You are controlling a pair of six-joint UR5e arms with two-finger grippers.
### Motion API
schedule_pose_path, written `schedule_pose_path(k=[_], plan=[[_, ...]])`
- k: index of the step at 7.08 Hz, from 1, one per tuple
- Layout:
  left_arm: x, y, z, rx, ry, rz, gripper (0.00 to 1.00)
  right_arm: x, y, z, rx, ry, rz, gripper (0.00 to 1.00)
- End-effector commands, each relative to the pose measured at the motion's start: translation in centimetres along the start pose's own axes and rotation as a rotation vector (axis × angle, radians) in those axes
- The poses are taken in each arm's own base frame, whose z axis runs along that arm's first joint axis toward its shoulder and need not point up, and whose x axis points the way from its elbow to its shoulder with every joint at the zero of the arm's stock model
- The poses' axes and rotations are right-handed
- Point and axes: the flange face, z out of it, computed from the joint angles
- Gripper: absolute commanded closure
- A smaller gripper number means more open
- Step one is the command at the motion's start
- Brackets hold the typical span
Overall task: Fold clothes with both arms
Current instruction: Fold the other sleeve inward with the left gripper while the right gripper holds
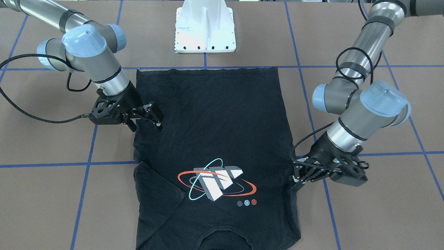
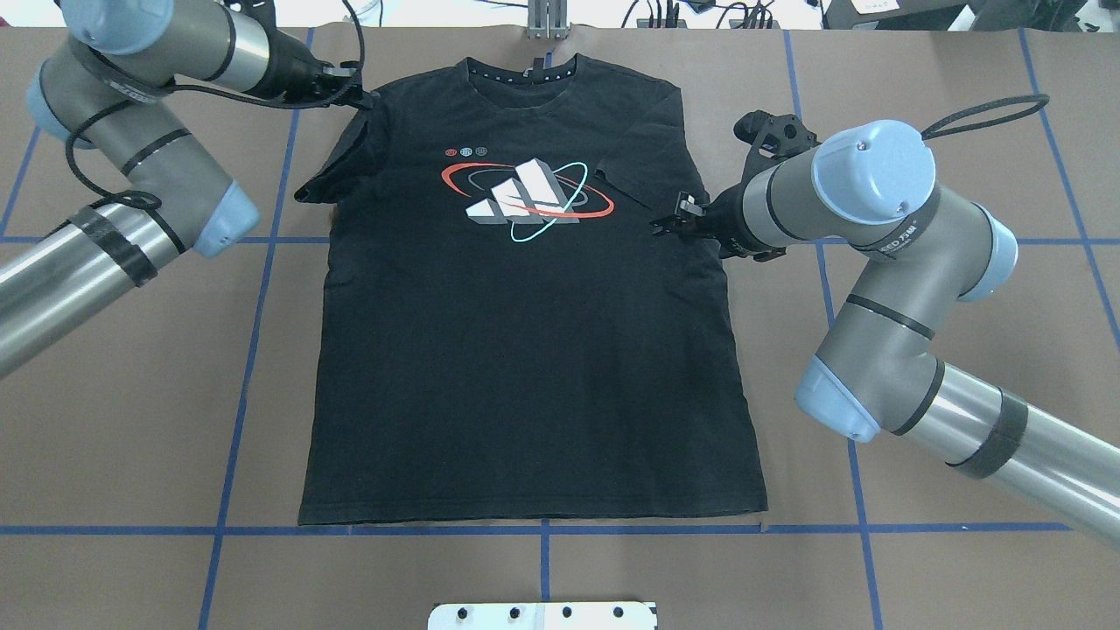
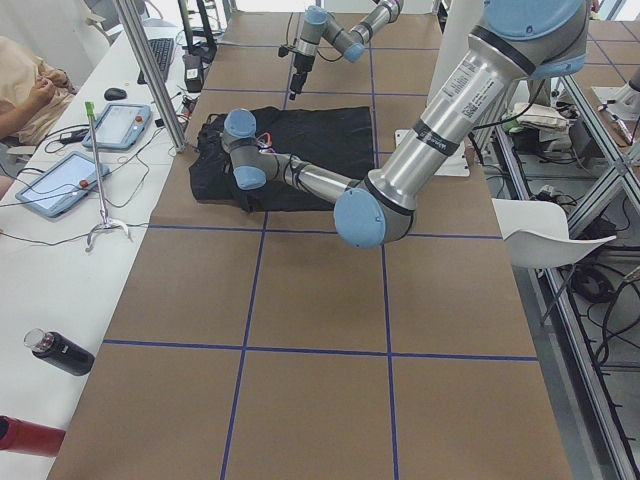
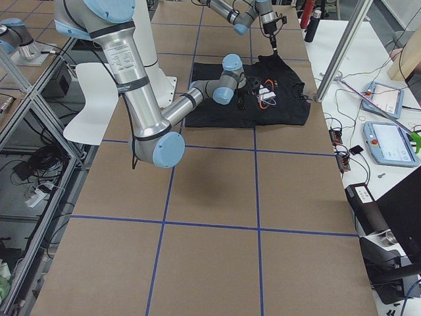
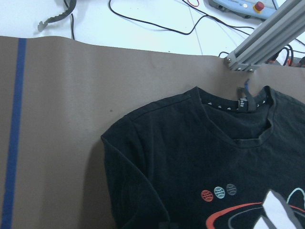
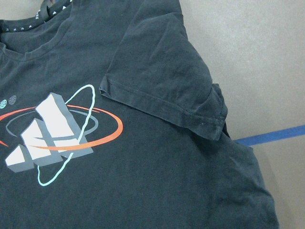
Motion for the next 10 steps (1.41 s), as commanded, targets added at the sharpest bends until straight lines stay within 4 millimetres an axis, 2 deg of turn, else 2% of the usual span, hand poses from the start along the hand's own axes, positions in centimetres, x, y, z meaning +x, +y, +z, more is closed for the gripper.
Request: schedule_pose_path(k=[1,3,4,5,6,8,9,10], plan=[[2.4,0.6,2.4,0.022,-0.015,-0.034,1.00,0.1,-0.1,0.2,0.013,0.007,0.003,0.01],[4.7,0.4,5.3,0.096,-0.055,-0.069,1.00,0.1,-0.1,0.2,0.013,0.007,0.003,0.01],[4.9,0.8,5.8,0.095,-0.057,-0.068,1.00,0.3,-0.2,0.5,0.013,0.013,0.007,0.01],[5.2,1.5,6.3,0.111,-0.063,-0.066,0.74,0.4,-0.2,0.7,0.013,0.017,0.008,0.01],[5.6,1.9,6.7,0.127,-0.067,-0.077,0.58,0.5,-0.3,0.9,0.012,0.020,0.009,0.01],[7.0,2.3,7.0,0.142,-0.054,-0.125,0.56,0.4,-0.1,1.0,0.010,0.020,0.011,0.01],[7.3,2.2,6.8,0.144,-0.048,-0.128,0.46,0.3,0.2,1.0,0.006,0.019,0.013,0.01],[8.0,2.2,5.9,0.149,-0.026,-0.129,0.42,-0.1,0.5,0.6,0.005,0.006,0.030,0.01]])
